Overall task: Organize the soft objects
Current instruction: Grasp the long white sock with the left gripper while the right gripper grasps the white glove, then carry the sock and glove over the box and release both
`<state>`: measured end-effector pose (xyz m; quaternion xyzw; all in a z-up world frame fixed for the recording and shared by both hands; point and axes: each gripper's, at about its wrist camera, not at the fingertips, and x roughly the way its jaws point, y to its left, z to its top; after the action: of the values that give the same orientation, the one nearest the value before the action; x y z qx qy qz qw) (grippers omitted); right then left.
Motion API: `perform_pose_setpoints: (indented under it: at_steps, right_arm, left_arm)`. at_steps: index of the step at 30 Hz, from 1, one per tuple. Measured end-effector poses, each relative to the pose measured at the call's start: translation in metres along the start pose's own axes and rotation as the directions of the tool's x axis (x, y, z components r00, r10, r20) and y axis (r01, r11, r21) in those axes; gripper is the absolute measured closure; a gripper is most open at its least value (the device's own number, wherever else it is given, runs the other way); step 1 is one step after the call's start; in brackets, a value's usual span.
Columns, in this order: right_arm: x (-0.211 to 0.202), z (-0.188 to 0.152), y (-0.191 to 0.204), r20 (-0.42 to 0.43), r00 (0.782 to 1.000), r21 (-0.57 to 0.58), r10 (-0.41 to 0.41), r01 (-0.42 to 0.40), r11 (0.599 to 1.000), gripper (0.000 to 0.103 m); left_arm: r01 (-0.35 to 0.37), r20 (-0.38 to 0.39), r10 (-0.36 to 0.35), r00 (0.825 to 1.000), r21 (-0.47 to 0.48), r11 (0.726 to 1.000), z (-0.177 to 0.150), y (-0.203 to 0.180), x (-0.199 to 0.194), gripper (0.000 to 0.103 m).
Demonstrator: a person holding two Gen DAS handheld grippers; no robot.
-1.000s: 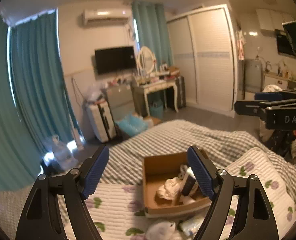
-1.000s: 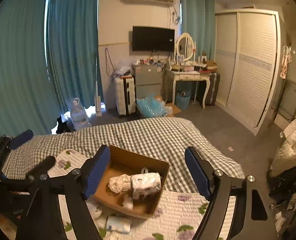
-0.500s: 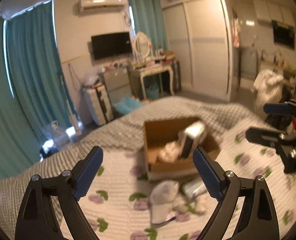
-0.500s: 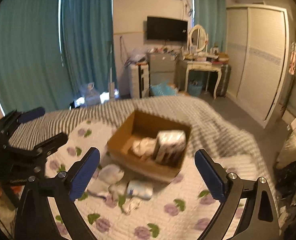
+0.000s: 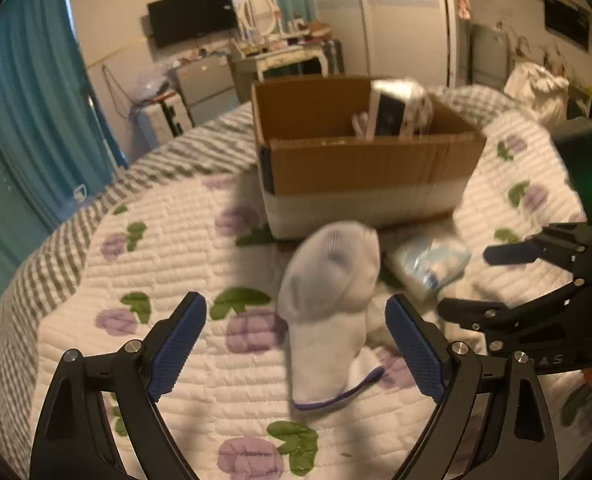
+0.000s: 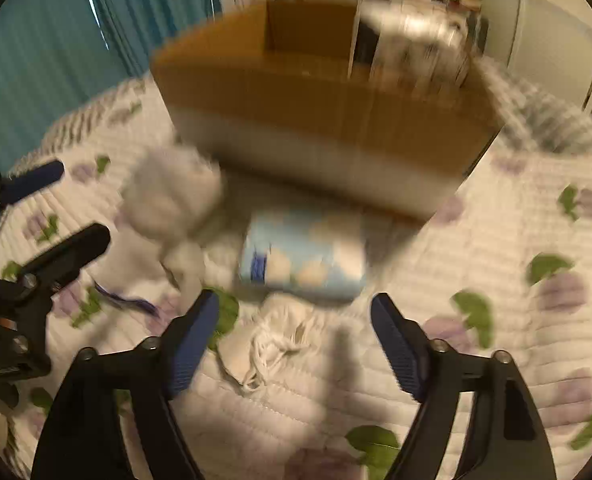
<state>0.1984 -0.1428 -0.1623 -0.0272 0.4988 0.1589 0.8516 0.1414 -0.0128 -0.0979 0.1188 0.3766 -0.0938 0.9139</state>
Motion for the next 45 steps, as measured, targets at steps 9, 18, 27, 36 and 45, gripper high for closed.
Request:
perform_pose_setpoints:
  at_steps: [9,18,27,36,45]
  right_arm:
    - [0.009,-0.012,0.008,-0.002,1.000,-0.030,0.009,-0.009,1.000,0.066]
    - [-0.044,-0.011,-0.025,0.138,0.990,0.068,0.017,-0.027,0.997,0.069]
    - [-0.036,0.014,-0.047,0.140,0.990,0.125,-0.031,0.013,0.992,0.069]
    - [-0.033,-0.002,-0.026,0.138,0.989,0.093,-0.048,0.035,0.995,0.069]
    - [-0.056,-0.017,-0.019,0.200,0.978,0.089,-0.059,0.041,0.995,0.069]
  left_arm:
    - [0.078,-0.054,-0.078,0.995,-0.013,0.997,-0.014,-0.002,0.008,0.011]
    - [0.087,-0.041,-0.092,0.995,-0.114,0.990,-0.010,0.016,0.006,0.011]
    - [0.137,-0.055,-0.149,0.987,-0.170,0.976,0.005,0.013,0.037,0.013]
    - [0.199,-0.054,-0.212,0.976,-0.185,0.962,0.005,0.008,0.045,0.049]
    - [0.138,-0.031,-0.145,0.989,-0.171,0.975,0.001,0.005,-0.008,0.051]
